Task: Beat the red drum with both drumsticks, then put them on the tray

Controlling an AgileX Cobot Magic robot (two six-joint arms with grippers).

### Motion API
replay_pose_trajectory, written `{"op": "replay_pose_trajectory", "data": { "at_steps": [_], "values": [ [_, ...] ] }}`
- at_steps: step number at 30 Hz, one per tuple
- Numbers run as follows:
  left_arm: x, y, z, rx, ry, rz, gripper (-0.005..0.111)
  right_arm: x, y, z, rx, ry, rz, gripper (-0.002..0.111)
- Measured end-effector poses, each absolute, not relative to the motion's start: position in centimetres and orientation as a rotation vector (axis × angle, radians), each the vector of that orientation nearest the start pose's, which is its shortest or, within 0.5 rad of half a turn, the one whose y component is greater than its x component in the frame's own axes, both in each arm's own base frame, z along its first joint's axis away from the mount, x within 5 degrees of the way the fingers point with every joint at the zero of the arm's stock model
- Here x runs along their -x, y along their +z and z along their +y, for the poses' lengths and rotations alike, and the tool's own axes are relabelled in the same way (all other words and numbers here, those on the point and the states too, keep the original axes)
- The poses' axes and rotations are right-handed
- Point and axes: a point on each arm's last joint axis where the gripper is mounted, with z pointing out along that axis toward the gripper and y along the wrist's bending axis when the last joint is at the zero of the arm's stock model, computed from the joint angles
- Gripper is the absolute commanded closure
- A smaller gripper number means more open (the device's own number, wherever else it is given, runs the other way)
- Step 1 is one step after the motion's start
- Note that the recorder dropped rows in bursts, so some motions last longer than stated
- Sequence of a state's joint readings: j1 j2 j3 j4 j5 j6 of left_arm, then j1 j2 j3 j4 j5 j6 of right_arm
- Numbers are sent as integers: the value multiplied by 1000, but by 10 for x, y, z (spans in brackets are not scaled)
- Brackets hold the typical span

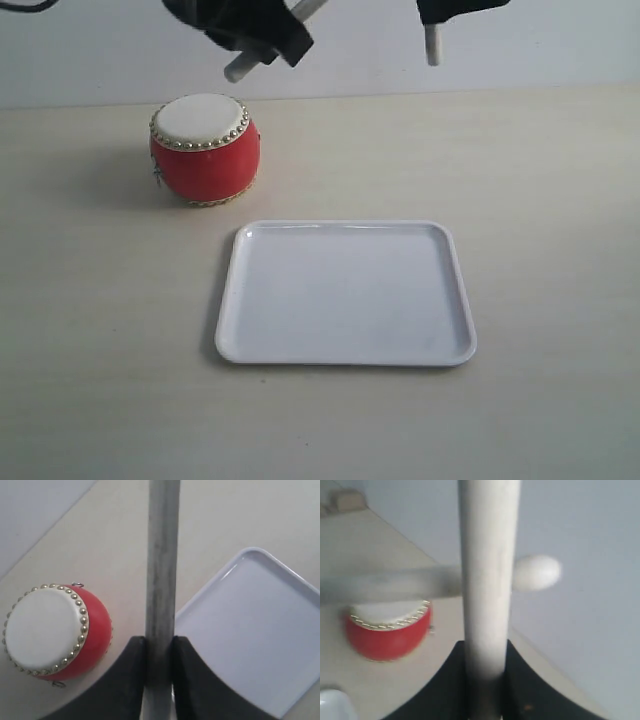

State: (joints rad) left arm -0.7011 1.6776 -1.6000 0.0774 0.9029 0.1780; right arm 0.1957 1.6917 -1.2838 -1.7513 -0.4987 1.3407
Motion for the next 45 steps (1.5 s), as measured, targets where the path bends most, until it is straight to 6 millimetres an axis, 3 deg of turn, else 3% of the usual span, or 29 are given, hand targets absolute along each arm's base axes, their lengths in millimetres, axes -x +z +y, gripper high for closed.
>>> {"op": "replay_pose_trajectory", "data": {
  "at_steps": [3, 7, 12, 15, 18, 21, 23, 30, 35, 40, 45],
  "values": [
    [-275, 345, -223, -1036, -131, 2200, 107, -384, 309, 114, 965, -59, 1667, 108],
    [-258, 339, -203, -997, -79, 2212, 107, -394, 308, 98, 933, -493, 1673, 108],
    [-256, 322, -177, -834, 137, 2256, 107, -395, 287, 91, 914, -639, 1883, 108],
    [-259, 311, -161, -750, 238, 2306, 107, -392, 271, 93, 926, -592, 2142, 108],
    [-262, 297, -146, -702, 296, 2365, 107, -387, 267, 104, 892, -365, 2396, 108],
    [-263, 283, -132, -661, 309, 2436, 107, -379, 272, 129, 934, -116, 2574, 108],
    [-263, 276, -123, -643, 286, 2494, 107, -373, 277, 149, 1022, -44, 2655, 108],
    [-273, 258, -113, -743, 19, 2584, 107, -374, 280, 213, 1132, 26, 2618, 108],
    [-291, 232, -104, -721, -17, 2661, 107, -374, 258, 244, 1221, 33, 2616, 108],
    [-304, 216, -94, -657, -13, 2691, 107, -376, 222, 258, 1297, 19, 2678, 108],
    [-303, 222, -93, -644, -17, 2673, 107, -380, 197, 260, 1329, 7, 2721, 108]
  ]
}}
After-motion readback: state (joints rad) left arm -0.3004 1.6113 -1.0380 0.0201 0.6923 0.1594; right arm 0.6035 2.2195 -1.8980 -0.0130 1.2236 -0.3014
